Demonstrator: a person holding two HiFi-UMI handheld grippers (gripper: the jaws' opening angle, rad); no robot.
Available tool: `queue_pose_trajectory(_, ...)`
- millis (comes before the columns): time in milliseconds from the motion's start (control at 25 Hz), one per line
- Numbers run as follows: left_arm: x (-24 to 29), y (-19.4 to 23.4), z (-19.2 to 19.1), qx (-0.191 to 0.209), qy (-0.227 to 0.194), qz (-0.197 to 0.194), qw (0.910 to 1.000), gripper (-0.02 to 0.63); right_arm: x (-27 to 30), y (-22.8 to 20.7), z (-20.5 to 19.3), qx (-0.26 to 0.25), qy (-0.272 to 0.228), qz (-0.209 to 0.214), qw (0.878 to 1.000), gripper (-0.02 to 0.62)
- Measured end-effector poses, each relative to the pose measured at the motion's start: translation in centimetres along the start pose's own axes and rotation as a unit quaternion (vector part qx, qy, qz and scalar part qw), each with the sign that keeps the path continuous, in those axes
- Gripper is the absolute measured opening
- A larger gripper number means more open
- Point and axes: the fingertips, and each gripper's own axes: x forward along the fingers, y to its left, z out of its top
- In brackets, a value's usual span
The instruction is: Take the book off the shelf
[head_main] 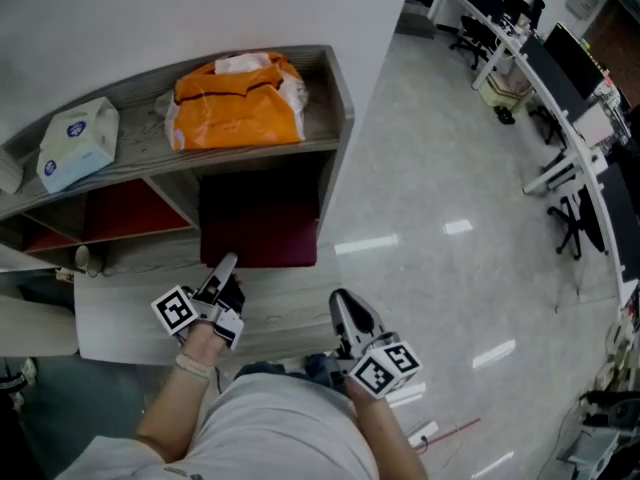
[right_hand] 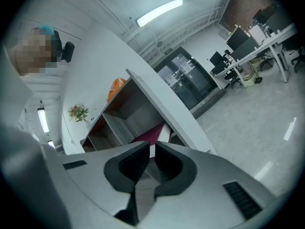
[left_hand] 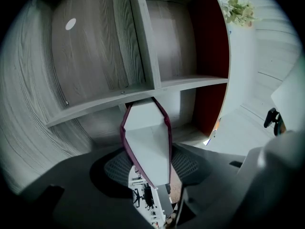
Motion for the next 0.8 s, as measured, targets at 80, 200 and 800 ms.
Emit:
queue_pose_trajectory(80, -0.9, -0.4, -0.1, 0.001, -0.002, -0.006, 1.0000, 0.252, 0.4, 0.3, 0.3, -0.007, -0.004, 0.007, 1.000, 0.021)
queue_pose_trajectory(200, -2.3, -1.0, -0.2, 0.011, -0.005, -0.014, 0.9998, 0.247, 0.9, 1.0, 1.2, -0.027, -0.017, 0.014, 0.999, 0.021)
queue_pose_trajectory(800, -12.2, 0.8, -1.4, 0.042, -0.037, 0.031, 0.9980, 0.233, 5.3, 4.2, -1.1, -0.042, 0.028, 0.075, 0.996, 0.021)
